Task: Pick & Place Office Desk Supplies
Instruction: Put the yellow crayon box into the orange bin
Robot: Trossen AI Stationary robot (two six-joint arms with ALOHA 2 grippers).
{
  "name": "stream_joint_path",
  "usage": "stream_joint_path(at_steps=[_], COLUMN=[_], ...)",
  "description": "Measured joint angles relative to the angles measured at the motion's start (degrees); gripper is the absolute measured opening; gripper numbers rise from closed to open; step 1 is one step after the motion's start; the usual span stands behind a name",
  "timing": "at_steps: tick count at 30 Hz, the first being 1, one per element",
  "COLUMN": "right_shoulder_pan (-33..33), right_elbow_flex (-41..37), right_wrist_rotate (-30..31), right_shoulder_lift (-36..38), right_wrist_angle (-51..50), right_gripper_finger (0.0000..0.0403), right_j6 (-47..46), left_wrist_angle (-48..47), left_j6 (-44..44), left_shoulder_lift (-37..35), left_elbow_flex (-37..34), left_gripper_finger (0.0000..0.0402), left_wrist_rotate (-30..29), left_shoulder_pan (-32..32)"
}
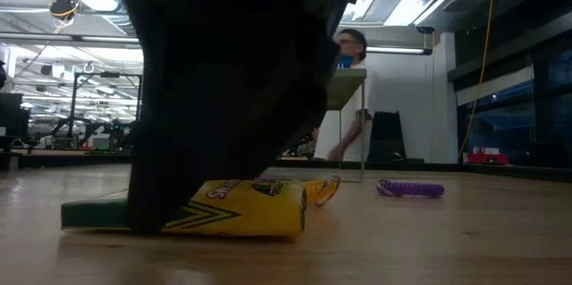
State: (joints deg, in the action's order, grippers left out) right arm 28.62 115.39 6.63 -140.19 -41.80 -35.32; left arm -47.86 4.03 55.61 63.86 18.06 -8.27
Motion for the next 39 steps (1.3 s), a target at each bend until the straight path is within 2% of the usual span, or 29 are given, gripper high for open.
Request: stream_joint_path(at_steps=[7, 25, 33, 39], right_shoulder_pan=[0.0, -0.8, -1.4, -2.3], right_elbow_flex=[0.0, 0.1, -0.1, -0.1], right_wrist_rotate=[1.4, 1.1, -1.3, -1.3], right_shoulder_lift=[0.0, 0.1, 1.2, 5.5], right_wrist_angle=[-0.7, -3.5, -3.7, -3.5], right_gripper_finger=[0.0234, 0.0143, 0.0132, 0.0132], right_j6=[0.8, -1.7, -3.0, -3.5], left_wrist_angle=[0.0, -0.1, -1.1, -1.8], left_j6=[-0.3, -0.5, -0.4, 1.6], left_shoulder_lift=[0.0, 0.0, 0.0, 0.0], left_elbow_flex=[0.0, 0.0, 0.0, 0.0], left_gripper_finger=[0.0203, 0.0203, 0.0203, 0.0203], left_wrist_rotate=[0.0, 0.0, 0.0, -0.4], left_shoulder_pan=[0.0, 0.0, 0.0, 0.5])
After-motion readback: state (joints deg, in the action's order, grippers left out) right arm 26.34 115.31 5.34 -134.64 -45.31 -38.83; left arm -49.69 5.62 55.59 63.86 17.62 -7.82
